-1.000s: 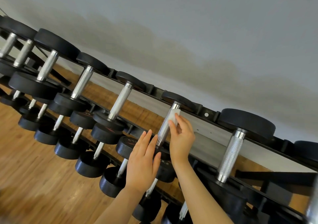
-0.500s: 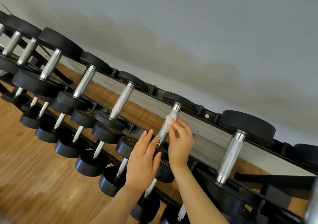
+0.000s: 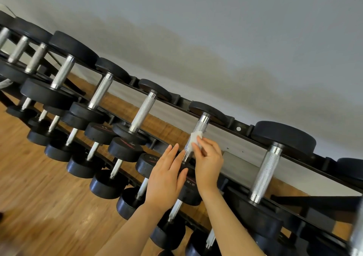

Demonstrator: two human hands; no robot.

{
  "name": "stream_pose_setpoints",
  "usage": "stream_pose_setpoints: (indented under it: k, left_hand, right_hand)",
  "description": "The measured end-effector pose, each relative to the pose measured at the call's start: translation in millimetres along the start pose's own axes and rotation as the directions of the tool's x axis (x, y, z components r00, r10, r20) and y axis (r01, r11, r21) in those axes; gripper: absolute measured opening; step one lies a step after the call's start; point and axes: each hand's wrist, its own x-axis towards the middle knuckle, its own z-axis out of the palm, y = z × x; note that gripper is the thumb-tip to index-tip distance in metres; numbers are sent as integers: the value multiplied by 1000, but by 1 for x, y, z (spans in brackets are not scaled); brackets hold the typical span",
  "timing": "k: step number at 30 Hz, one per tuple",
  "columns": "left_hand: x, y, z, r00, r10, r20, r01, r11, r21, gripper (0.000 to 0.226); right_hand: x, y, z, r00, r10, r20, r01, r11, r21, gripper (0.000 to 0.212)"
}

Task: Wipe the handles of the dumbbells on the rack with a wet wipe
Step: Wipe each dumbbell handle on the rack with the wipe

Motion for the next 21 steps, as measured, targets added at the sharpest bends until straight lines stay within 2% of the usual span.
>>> stream_pose_setpoints:
  k: [3,5,10,14,18,21]
  left_hand:
    - [-1,-2,-1,1000,5,-9,-5,1000,-20,52]
    - [-2,-1,-1,999,-41,-13,40,997,-63,55]
    - [-6,4,5,993,-112,-23,110,990,-91,60]
    - [-7,6,1,993,-120,-17,119,990,-71,61]
    - [-9,11,-2,988,-156,-13,154,984,-86,61]
    - [-12,13,-2,983,-184,-20,181,979,-93,60]
  right_hand:
    - [11,-3,-6,997,-63,39,67,994,-84,23]
    - [17,-5,-8,991,-115,67,124,980,-157,21]
    - [1,1,-7,978,-141,153,166,971,-171,21]
    - [13,-4,-14,944,-210,256,281,917,-284,23]
    - [48,-15,-20,860,-330,390,483,774,-410,24]
    - [53,-11,-28,740,-432,516,657,627,-418,27]
